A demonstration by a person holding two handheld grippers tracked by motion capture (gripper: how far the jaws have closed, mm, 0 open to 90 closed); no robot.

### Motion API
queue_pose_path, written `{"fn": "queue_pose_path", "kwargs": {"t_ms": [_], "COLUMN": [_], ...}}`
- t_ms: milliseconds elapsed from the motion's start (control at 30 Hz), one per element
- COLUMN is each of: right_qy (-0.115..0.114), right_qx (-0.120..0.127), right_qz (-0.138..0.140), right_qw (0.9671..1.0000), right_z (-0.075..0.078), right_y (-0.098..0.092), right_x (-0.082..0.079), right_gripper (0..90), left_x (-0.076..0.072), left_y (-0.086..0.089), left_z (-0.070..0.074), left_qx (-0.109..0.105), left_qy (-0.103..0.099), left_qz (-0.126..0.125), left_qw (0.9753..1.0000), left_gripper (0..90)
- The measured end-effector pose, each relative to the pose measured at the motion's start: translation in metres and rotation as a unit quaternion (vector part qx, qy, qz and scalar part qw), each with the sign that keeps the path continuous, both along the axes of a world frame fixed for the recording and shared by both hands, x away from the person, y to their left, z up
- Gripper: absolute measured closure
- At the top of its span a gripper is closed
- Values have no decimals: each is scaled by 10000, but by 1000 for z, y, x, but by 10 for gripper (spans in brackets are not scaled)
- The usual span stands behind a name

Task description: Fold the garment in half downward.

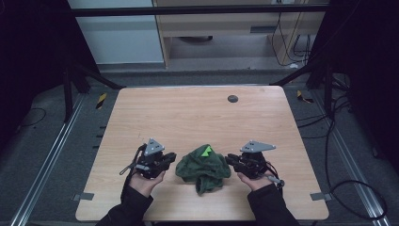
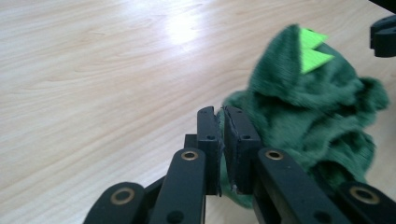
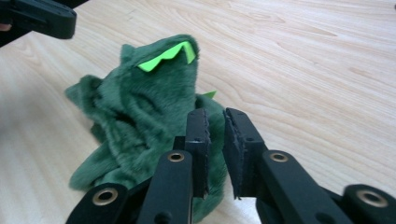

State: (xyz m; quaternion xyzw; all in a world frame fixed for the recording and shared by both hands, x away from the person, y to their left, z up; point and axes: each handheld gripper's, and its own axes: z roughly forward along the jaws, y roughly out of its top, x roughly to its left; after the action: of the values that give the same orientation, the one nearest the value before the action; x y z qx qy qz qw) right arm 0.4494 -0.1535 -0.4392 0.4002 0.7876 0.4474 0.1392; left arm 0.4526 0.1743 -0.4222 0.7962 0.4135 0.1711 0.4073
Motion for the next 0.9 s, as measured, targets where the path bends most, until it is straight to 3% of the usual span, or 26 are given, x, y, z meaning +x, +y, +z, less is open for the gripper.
{"fn": "queue_pose_path", "kwargs": {"t_ms": [400, 633, 900], "right_qy": [14, 91, 241], "right_qx": [15, 71, 95], "right_qz": [-115, -100, -75], "right_qw": [9999, 9999, 9996], "right_z": [-2, -10, -17], "right_y": [10, 19, 23], "right_x": [25, 37, 41], "right_gripper": [884, 900, 900], "left_x": [29, 43, 47], "left_y": [-9, -23, -33], "left_z": [-3, -15, -26], "left_qx": [37, 54, 55], "left_qy": [9, 115, 278], "left_qz": [128, -18, -240], "left_qw": [9999, 9999, 9993], "left_gripper": [899, 900, 900]}}
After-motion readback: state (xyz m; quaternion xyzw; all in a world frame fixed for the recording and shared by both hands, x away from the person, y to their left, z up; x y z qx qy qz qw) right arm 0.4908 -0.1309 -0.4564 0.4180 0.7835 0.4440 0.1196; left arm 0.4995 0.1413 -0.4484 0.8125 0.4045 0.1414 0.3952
